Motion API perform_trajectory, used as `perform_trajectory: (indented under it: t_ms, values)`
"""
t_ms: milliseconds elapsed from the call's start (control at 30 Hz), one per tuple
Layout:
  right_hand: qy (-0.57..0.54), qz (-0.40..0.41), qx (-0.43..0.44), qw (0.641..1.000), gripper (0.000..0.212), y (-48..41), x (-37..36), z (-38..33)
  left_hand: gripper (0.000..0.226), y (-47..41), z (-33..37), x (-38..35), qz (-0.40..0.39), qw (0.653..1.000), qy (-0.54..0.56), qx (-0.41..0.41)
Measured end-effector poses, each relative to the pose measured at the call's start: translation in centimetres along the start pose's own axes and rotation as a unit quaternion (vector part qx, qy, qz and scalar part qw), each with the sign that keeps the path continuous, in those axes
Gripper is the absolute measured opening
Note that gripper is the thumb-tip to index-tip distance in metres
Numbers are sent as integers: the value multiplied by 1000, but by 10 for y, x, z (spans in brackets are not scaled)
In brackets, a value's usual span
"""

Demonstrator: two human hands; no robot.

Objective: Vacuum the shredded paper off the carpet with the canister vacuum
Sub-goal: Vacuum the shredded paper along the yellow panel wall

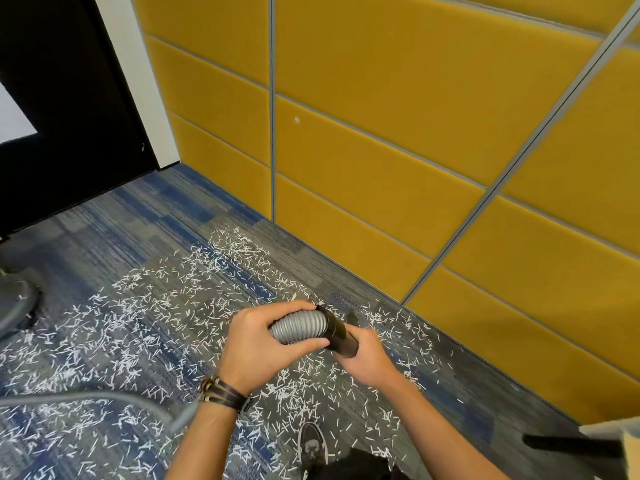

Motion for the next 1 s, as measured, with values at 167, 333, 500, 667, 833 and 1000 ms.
perform_trajectory:
  t_ms: [167, 333, 500, 667, 833, 1000]
  values:
    - [-4, -1, -14, 1000, 17, 21, -9, 12, 54, 10, -5, -9, -13, 1000, 12, 5]
    - [25, 12, -7, 1000, 14, 17, 1, 6, 53, 17, -5, -9, 22, 1000, -13, 11]
    - [40, -8, -4, 999, 14, 6, -3, 4, 65, 18, -6, -12, 15, 999, -37, 19]
    - [39, -21, -1, 999, 16, 15, -15, 9, 47, 25, -14, -13, 3, 1000, -6, 26]
    - [32, 6, -7, 999, 13, 43, -20, 19, 57, 32, -14, -25, -25, 999, 10, 25]
    - [28, 15, -26, 999, 20, 55, -18, 24, 60, 40, -9, -33, -15, 1000, 6, 26]
Point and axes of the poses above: each hand's wrist, its own y-axis away from the middle knuckle, its own x-axis out of the back of the hand, z = x × y, the point moved 8 cm from there along -y, towards the middle knuckle, and after that the axes turned 15 degrees about -z, right-handed, at the moved point
